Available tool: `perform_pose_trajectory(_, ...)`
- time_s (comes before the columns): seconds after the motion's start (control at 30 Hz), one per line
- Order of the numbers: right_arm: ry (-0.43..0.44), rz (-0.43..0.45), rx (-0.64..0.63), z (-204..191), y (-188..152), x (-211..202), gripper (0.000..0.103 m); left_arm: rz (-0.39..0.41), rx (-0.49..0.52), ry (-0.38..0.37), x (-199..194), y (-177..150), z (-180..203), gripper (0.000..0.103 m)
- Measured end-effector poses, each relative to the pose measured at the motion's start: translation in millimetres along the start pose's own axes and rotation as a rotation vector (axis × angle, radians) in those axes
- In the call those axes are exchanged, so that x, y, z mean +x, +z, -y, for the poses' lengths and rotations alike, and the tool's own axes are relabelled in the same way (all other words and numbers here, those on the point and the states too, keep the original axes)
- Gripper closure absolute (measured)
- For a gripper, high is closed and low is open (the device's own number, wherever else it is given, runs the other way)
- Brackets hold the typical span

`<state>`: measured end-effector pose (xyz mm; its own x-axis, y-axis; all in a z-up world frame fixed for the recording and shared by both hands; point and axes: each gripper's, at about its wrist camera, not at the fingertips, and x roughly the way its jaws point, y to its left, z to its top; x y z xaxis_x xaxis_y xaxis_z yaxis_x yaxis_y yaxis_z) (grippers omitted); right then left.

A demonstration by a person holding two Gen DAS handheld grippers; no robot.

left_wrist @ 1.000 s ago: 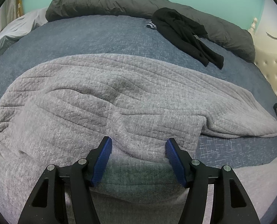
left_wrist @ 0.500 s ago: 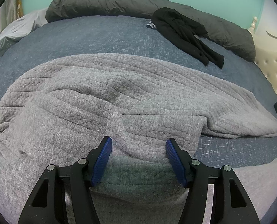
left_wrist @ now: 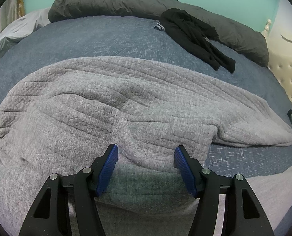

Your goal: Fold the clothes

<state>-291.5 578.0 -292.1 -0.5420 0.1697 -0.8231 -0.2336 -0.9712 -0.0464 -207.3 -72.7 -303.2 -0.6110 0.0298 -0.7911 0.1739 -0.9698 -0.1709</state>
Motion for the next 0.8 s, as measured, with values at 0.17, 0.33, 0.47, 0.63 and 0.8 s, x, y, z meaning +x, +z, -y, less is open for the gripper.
perform_pose_trajectory(0.17,0.058,0.056,-0.027,-26.3,-12.6,-40.8,0.062,0.011,-0.025,-0.029,-11.8,3.6,-4.9,0.038)
perform_pose_trajectory(0.33,0.251,0.058,-0.064,-99.9,-22.7,-63.9,0.057,0.024,-0.041,-0.038,-27.5,4.2,-11.4,0.038)
perform_pose_trajectory(0.47,0.441,0.018,-0.071,-169.8,-42.1,-70.9,0.056,0.027,-0.049,-0.034,-42.4,-0.2,-23.3,0.038)
perform_pose_trajectory(0.63,0.649,-0.068,-0.061,-253.4,-79.2,-72.1,0.056,0.031,-0.059,-0.011,-62.2,-10.3,-42.0,0.038)
perform_pose_trajectory(0.8,0.743,-0.094,-0.092,-304.2,-107.9,-81.4,0.055,0.028,-0.073,0.017,-78.5,-21.5,-61.0,0.038)
